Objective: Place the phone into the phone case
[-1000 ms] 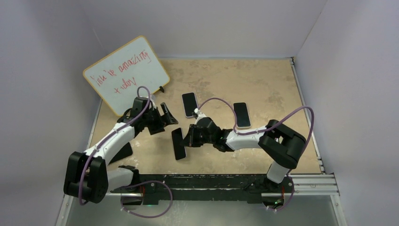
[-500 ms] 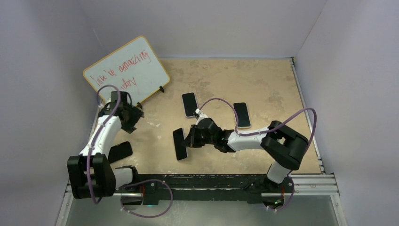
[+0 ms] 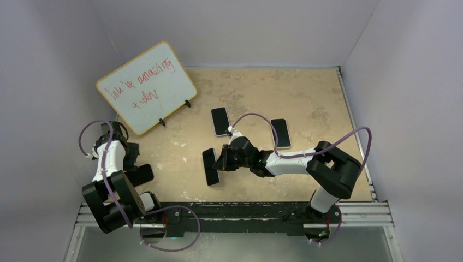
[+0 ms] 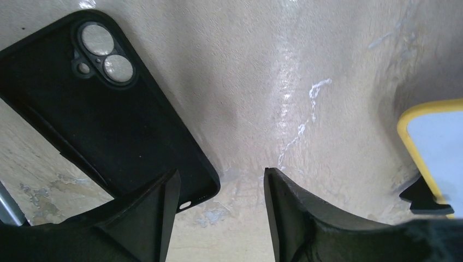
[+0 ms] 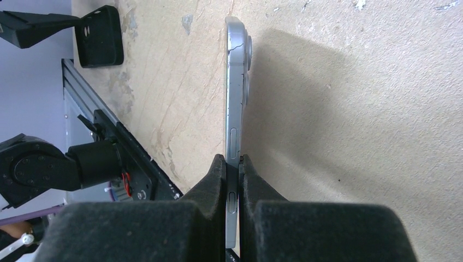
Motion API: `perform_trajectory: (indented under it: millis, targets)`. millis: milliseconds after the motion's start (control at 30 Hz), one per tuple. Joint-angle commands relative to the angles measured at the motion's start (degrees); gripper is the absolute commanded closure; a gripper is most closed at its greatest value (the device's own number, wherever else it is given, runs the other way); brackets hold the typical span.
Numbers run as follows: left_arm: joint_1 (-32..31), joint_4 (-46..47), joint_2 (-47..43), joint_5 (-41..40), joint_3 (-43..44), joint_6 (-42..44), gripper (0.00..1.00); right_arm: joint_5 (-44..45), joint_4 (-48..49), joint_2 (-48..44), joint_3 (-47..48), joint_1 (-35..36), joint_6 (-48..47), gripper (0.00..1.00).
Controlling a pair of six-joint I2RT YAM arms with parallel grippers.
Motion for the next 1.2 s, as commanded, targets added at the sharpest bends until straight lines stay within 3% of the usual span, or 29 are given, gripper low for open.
perform_trajectory:
  millis: [0,333,733,833,1033,1167]
  targets:
    - [0.64,-0.60,-1.27,-5.11,-0.03,-4.76,0.42,2.49,-2.41,-1.49,1.02,0.23,-2.62,1.00]
    - [1.68,-1.29,3.04,-10.54,-0.01,-4.67,0.45,3.63,-3.69,-3.21,0.87,0.23,-2.86,1.00]
    - [2.16,2.83,11.40,-8.85,0.73,-1.26,0.47,5.74,-4.91,-6.67,0.03,0.23,-2.80,1.00]
    - [2.15,3.08,12.76,-8.54,0.14,-0.56,0.55,5.68,-4.87,-6.70,-0.10,0.23,-2.78,1.00]
    - [2.15,4.49,10.71,-6.99,-1.43,1.42,0.94,6.85,-5.81,-8.30,-0.50,0.23,-3.10,1.00]
    - [2.07,7.94,8.11,-1.63,-1.74,8.22,1.00,7.45,-7.99,-11.24,-2.44,0.18,-2.04,1.00]
